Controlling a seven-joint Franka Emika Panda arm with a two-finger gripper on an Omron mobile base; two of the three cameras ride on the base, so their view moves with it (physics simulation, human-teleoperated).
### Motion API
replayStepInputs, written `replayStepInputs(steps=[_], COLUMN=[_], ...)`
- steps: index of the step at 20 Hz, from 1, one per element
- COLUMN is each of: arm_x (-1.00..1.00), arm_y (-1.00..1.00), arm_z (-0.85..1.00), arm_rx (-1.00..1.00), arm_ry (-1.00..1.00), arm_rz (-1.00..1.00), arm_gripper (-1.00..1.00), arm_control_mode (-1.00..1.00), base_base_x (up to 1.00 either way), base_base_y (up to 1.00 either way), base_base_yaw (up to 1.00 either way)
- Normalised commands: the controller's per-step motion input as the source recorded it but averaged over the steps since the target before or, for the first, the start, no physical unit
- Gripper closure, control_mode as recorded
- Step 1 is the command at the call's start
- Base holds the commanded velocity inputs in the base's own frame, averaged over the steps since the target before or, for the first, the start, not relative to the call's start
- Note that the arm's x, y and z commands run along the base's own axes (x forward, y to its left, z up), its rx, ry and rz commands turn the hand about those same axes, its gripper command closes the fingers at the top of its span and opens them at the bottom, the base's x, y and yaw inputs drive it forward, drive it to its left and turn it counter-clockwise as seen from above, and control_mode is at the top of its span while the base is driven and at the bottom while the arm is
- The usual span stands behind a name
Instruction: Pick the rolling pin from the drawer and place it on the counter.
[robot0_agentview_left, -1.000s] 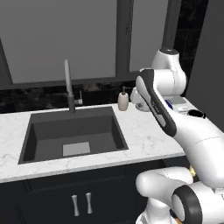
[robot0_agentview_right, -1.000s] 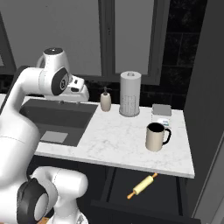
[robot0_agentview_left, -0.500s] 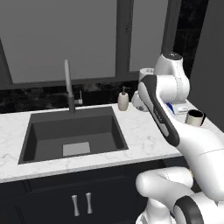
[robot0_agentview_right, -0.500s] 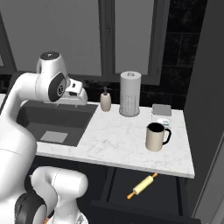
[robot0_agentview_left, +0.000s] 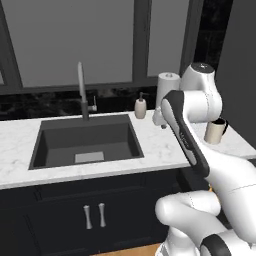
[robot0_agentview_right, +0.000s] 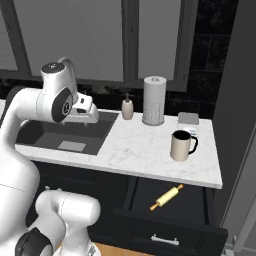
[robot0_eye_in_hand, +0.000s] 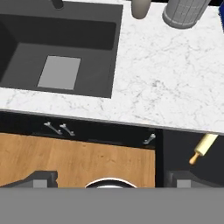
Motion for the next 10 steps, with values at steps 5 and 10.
replayStepInputs(steps=[5, 10], arm_x=[0.0, 0.0], arm_y=[0.0, 0.0], arm_z=[0.0, 0.0], arm_rx=[0.0, 0.0], arm_ry=[0.0, 0.0], arm_rz=[0.0, 0.0], arm_gripper=[-1.0, -1.0], arm_control_mode=[1.0, 1.0], base_base_x=[-0.02, 0.06], base_base_y=[0.4, 0.36], base_base_yaw=[0.0, -0.03])
